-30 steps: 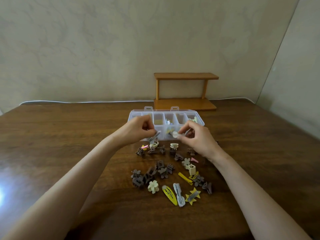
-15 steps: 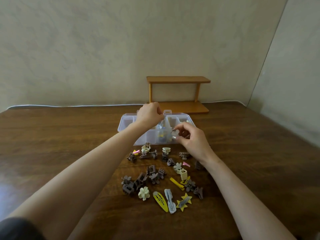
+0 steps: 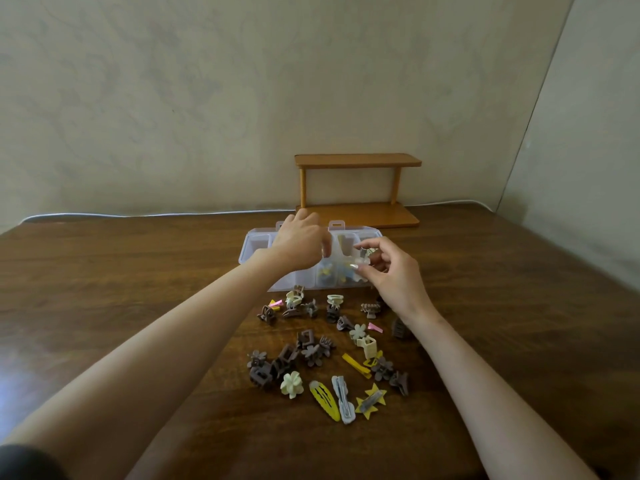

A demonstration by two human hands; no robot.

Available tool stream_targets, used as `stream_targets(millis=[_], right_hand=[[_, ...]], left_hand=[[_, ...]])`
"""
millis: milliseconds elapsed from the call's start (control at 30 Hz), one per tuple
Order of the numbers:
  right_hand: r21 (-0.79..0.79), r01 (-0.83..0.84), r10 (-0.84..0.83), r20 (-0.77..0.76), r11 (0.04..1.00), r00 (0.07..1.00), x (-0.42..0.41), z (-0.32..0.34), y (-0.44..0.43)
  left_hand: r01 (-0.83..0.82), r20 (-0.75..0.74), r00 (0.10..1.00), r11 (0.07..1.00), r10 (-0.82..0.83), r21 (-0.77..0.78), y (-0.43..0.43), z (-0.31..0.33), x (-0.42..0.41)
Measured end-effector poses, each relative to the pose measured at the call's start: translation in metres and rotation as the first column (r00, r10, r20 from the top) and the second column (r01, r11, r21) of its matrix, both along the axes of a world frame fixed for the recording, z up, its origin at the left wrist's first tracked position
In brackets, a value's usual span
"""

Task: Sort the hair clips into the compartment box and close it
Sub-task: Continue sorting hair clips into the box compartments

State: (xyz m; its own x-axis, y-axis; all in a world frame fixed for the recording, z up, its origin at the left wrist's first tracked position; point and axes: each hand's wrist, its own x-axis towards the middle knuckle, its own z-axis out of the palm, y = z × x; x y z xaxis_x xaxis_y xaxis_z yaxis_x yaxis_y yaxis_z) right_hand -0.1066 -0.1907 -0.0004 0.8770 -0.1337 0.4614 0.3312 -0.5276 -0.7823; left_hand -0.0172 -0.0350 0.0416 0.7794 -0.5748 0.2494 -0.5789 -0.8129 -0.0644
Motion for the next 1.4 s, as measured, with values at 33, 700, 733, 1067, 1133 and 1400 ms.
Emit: stream_targets(millis=[33,700,733,1067,1133,1400], right_hand=[[0.003,0.005,-0.005,0.001,1.0,1.0,0.0,0.0,0.0],[0.016,0.111,-0.112,0.121,0.994,0.986,0.043,0.025,0.022],[-0.048,0.152,-0.145,0.12,0.987,0.982,0.051,0.027,0.024],[-0.476,0.168,-0.189,0.003,0.863,0.982,0.078,0.035,0.03],[-0.498,0.162,-0.168,0.033,0.852,0.985,0.074,0.03,0.024],[-0.595,0.134,-0.097,0.094,0.792,0.991,0.05,0.017,0.016]], left_hand=[[-0.002,0.011,1.0,1.0,0.002,-0.005,0.001,0.001,0.0],[-0.021,0.052,0.996,0.773,0.069,-0.634,0.069,-0.05,-0.049],[-0.015,0.049,0.997,0.769,0.059,-0.639,0.07,-0.052,-0.049],[-0.02,0.054,0.996,0.736,0.077,-0.676,0.077,-0.05,-0.051],[-0.014,0.057,0.996,0.743,0.07,-0.669,0.075,-0.052,-0.051],[0.013,0.107,0.992,0.76,0.074,-0.649,0.073,-0.051,-0.056]])
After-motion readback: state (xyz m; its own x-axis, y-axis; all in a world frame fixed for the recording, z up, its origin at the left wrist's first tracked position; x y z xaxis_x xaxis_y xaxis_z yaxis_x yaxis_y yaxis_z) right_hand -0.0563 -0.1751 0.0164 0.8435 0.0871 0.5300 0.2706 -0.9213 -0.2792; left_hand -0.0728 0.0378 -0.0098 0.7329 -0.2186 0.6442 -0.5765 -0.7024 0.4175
